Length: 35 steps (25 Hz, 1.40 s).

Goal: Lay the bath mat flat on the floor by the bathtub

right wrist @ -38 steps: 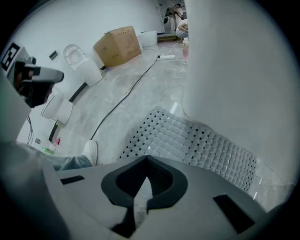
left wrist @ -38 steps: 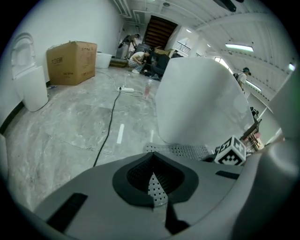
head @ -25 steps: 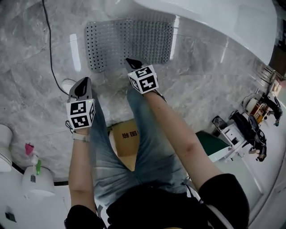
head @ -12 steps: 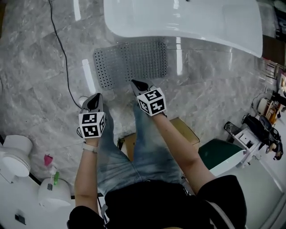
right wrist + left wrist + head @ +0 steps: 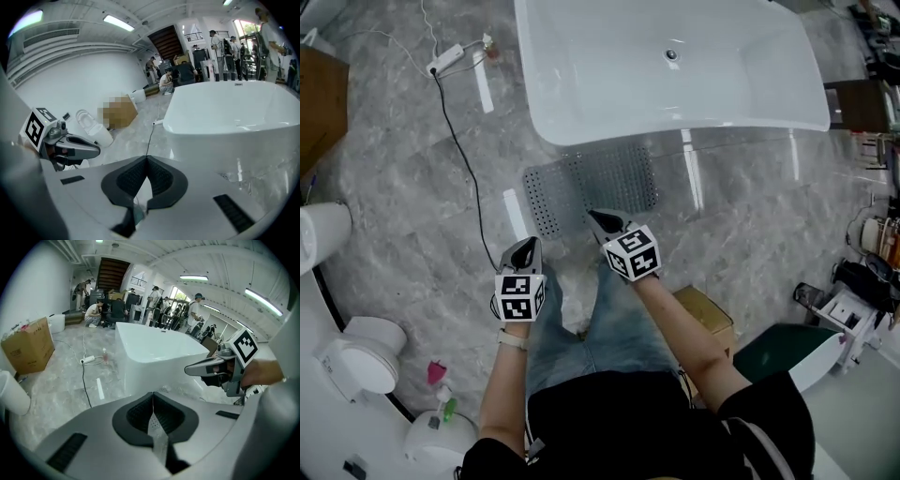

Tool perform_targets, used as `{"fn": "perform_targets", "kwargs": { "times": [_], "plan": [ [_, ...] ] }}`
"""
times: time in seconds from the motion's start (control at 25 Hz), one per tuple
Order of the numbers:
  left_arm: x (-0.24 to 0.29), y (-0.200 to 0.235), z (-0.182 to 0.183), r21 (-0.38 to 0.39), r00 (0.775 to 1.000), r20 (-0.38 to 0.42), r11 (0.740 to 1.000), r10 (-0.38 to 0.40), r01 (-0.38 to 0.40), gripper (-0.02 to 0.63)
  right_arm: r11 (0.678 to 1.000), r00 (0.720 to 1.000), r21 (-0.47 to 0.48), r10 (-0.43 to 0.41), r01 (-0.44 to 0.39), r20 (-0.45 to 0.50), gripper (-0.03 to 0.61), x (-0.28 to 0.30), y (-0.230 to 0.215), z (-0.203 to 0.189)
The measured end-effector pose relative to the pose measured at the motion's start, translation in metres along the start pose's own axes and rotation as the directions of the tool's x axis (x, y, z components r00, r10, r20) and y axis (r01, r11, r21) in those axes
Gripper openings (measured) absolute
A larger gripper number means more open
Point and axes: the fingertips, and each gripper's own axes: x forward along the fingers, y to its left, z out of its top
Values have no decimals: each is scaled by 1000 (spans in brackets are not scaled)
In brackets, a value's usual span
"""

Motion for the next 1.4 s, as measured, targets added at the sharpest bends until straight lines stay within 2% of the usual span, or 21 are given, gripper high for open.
{"fn": "perform_targets", "kwargs": {
  "times": [0.16,0.36,0.6,0.8,1.12,1.4],
  "plan": [
    [-42,-14,38,4,999,44,1000,10,-10,20,1000,999,-22,8,-7,50,25,-45,18,42],
    [-92,-16,104,52,988,145,997,45,-53,20,996,990,-92,28,-15,140,25,-90,41,104],
    [-155,-29,176,92,957,280,990,77,-106,20,987,967,-156,59,-20,246,25,-146,75,168],
    [-196,-38,223,104,931,356,987,79,-123,20,973,944,-229,91,-17,316,25,-189,102,220],
    [-256,-53,299,167,862,506,977,30,-132,20,950,892,-312,131,12,432,25,-252,136,287],
    [-305,-72,337,178,793,608,979,-27,-103,20,925,847,-377,167,41,504,25,-297,166,322]
  ]
}}
